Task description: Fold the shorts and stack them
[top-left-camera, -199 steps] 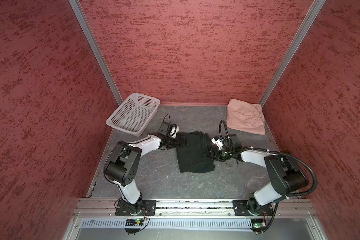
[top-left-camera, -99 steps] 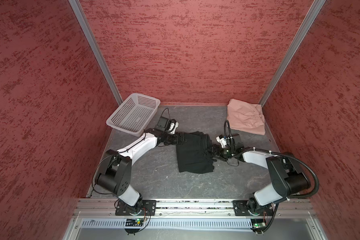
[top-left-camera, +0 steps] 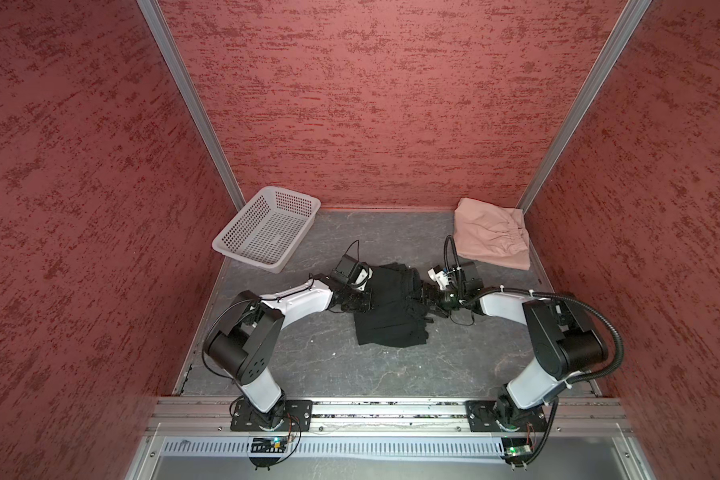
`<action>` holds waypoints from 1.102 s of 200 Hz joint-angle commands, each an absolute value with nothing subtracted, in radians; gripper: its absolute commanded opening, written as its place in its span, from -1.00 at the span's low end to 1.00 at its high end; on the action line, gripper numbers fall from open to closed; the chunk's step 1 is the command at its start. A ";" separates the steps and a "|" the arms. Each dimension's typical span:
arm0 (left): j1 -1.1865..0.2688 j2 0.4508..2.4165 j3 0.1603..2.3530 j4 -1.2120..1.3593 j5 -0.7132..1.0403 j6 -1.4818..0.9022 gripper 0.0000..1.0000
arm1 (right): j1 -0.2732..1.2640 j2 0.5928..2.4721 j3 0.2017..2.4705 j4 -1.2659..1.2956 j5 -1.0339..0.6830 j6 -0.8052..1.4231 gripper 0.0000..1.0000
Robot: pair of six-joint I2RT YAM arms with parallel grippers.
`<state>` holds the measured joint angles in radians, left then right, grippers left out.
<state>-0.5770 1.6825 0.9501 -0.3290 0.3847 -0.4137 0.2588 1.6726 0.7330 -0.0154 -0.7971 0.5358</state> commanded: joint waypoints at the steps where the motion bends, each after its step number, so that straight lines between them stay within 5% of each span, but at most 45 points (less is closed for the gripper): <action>1: -0.577 1.703 0.930 -0.263 0.393 -0.405 -1.00 | 0.259 1.725 0.729 -0.071 -0.787 0.512 0.98; 98: -0.577 1.776 0.835 -0.114 0.445 -0.449 -1.00 | 0.343 1.812 0.672 0.149 -0.857 0.642 0.98; 120: -0.580 1.767 0.834 -0.107 0.449 -0.449 -1.00 | 0.368 1.817 0.665 0.192 -0.834 0.677 0.84; 158: -0.589 1.742 0.843 -0.111 0.446 -0.455 -1.00 | 0.379 1.812 0.674 0.248 -0.789 0.726 0.24; 205: -0.610 1.709 0.882 -0.138 0.433 -0.470 -1.00 | 0.380 1.818 0.693 0.340 -0.805 0.802 -0.98; 220: -0.594 1.680 0.926 -0.210 0.406 -0.470 -0.87 | 0.380 1.784 0.708 0.311 -0.795 0.798 -1.00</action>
